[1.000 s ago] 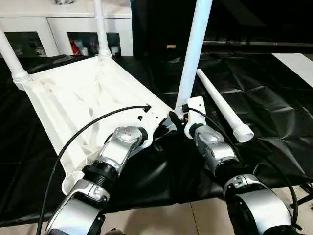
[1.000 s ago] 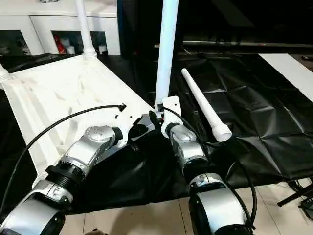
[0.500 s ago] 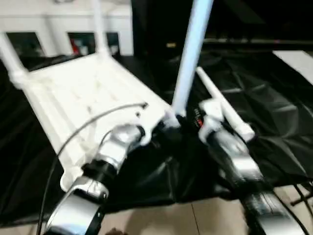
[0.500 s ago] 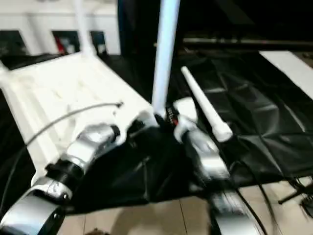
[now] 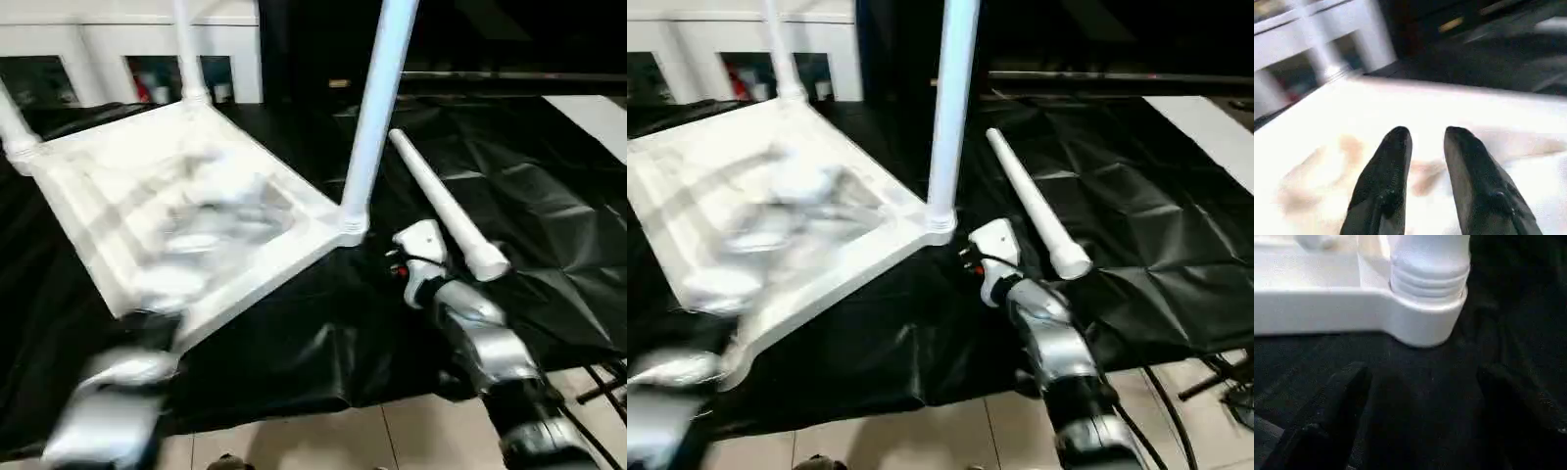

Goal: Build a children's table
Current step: Rotate table base

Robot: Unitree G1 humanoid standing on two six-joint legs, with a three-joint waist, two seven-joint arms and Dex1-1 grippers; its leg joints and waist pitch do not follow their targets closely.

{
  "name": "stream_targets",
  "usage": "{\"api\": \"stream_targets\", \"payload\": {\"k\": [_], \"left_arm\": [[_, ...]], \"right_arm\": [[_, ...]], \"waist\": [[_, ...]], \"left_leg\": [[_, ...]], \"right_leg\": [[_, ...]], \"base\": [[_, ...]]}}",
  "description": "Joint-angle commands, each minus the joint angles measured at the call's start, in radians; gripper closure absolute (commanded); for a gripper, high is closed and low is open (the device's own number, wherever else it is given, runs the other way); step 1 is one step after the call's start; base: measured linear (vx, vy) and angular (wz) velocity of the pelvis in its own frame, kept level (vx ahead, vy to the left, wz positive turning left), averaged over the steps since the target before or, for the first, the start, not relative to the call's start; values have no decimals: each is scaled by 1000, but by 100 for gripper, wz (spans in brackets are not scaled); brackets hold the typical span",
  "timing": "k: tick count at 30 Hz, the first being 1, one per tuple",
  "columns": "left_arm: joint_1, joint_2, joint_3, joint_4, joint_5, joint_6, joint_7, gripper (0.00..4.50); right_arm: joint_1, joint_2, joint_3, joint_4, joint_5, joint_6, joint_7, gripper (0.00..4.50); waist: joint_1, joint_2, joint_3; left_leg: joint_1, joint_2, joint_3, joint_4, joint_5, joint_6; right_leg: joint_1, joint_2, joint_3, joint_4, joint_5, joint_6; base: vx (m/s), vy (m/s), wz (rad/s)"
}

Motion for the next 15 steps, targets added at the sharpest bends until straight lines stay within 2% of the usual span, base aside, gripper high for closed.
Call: {"api": "stream_targets", "payload": {"k": [1, 2, 3, 4, 5, 8, 9, 12, 13, 15], "left_arm": [[69, 54, 51, -127, 43, 72, 29, 310], [106, 82, 72, -172, 59, 90, 35, 310], [171, 121, 109, -258, 84, 124, 39, 310], [171, 121, 109, -258, 84, 124, 39, 310], [209, 142, 127, -309, 97, 151, 30, 310], [307, 190, 189, -430, 124, 233, 8, 310], [337, 205, 212, -460, 132, 262, 4, 310], [416, 242, 258, -504, 141, 341, -2, 310], [436, 248, 260, -515, 138, 365, -5, 310], [470, 246, 251, -533, 112, 423, -32, 310]], "right_arm": [[-55, 16, 17, 58, -4, 12, -19, 67], [-77, 25, 20, 92, -9, 13, -25, 67], [-113, 41, 22, 155, -20, 9, -35, 67], [-113, 41, 22, 155, -20, 9, -35, 67], [-132, 49, 22, 185, -26, 3, -43, 67], [-176, 65, 16, 253, -38, -12, -52, 67], [-189, 70, 14, 270, -40, -17, -53, 67], [-220, 77, 16, 316, -44, -37, -61, 67], [-231, 79, 16, 336, -44, -46, -64, 67], [-251, 84, 12, 369, -43, -61, -74, 67]], "waist": [[3, 5, -71], [1, 8, -71], [-2, 1, -70], [-7, 5, -67], [-5, 5, -66], [7, 4, -65], [7, 2, -62], [6, 2, -57], [3, -3, -55], [3, 0, -57]], "left_leg": [[16, 25, -4, -62, -132, 25], [18, 27, -4, -61, -128, 24], [19, 28, -4, -62, -125, 23], [18, 27, -3, -64, -131, 18], [24, 25, 1, -61, -138, 16], [29, 30, -1, -64, -160, 1], [24, 28, -2, -67, -175, -8], [25, 28, -4, -73, -265, -32], [22, 25, -6, -76, -283, -34], [26, 26, -6, -74, -292, -39]], "right_leg": [[54, -59, 41, -59, -25, -224], [50, -59, 41, -60, -20, -224], [49, -57, 40, -57, -14, -231], [47, -54, 40, -60, -20, -231], [42, -51, 42, -62, -20, -227], [39, -54, 43, -58, -23, -227], [41, -53, 42, -59, -39, -222], [36, -56, 44, -68, -140, -199], [37, -54, 44, -72, -177, -185], [31, -58, 46, -71, -183, -186]], "base": [[0, 0, 0], [0, 0, 0], [0, 0, 0], [0, 0, 0], [0, 0, 0], [0, 0, 0], [0, 0, 0], [0, 0, 0], [0, 0, 0], [0, 0, 0]]}}
